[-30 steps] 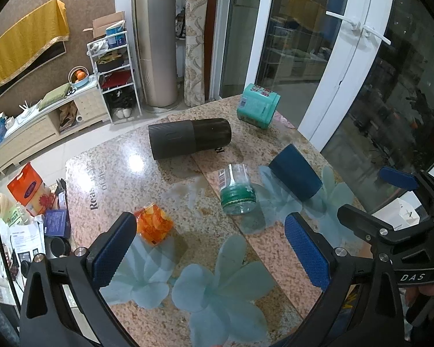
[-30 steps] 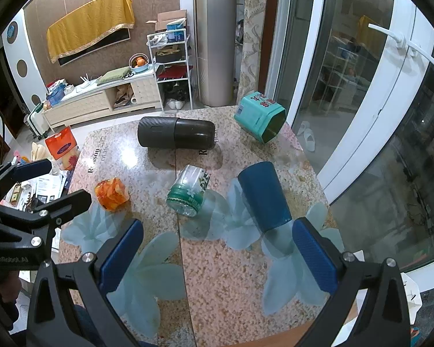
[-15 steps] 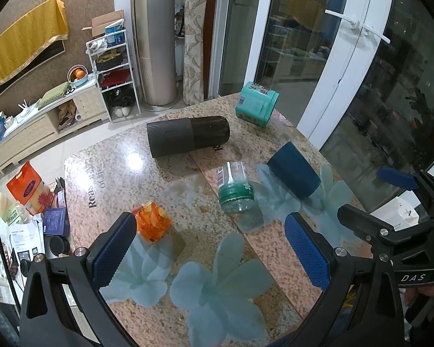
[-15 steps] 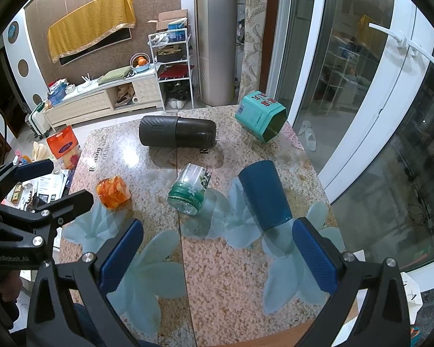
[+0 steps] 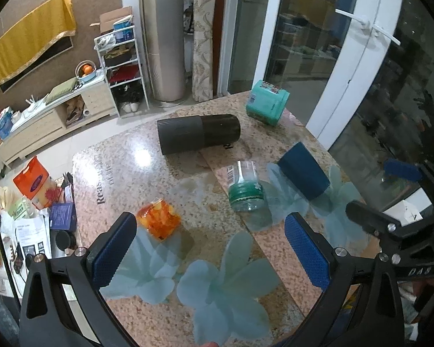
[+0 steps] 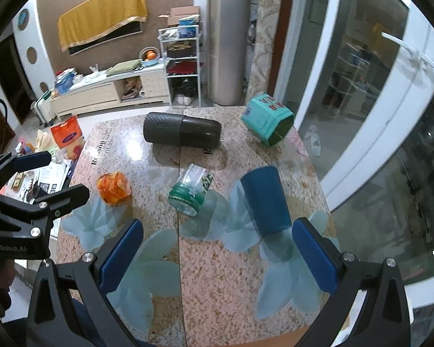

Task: Flip cup upright
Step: 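Move the right gripper to the black cup and close around its body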

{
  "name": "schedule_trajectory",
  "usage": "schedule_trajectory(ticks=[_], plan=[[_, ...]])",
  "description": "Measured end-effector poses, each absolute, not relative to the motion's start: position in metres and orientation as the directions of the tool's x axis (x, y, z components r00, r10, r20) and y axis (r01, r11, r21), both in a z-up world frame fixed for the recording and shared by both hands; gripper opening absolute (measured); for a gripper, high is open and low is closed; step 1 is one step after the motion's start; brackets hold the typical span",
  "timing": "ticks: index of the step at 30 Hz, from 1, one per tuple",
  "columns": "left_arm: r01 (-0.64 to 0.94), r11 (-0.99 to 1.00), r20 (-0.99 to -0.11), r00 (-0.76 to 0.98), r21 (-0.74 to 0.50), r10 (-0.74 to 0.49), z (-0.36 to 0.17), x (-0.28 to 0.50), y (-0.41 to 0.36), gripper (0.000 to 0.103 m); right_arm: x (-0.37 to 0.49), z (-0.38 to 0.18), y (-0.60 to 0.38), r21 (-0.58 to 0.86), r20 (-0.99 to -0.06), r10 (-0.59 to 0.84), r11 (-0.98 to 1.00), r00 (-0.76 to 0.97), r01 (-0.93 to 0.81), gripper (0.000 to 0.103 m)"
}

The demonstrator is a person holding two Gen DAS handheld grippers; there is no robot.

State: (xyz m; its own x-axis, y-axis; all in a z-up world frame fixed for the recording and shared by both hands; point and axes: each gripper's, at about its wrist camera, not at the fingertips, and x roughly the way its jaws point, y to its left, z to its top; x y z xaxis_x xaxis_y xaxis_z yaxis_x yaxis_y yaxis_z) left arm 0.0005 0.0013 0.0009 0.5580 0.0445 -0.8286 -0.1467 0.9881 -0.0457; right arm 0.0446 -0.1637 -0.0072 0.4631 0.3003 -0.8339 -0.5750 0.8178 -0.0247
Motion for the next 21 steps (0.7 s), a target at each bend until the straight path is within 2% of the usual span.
schedule_trajectory(ticks=[9,14,21], plan=[[-0.243,0.958,-0.834,0.551,-0.153,0.006,-0.008,0.006,0.025,0.103,0.088,-0.007,-0.134,-0.066,-0.857,0.356,0.643,0.374,-0.763,0.103],[-0.29,0.947,-0.857,0.513,-0.136,0.034,-0.018,0.014,0.03,0.103,0.111,-0.016,-0.111,-0.125,-0.863,0.374,0.494,0.34,-0.861,0.103],[-0.35,0.928,-0.888,0.457,-0.132,0.046,-0.041,0.027,0.038,0.103,0.146,-0.036,-0.075,-0.127,-0.887,0.393,0.3,0.244,-0.945,0.103]])
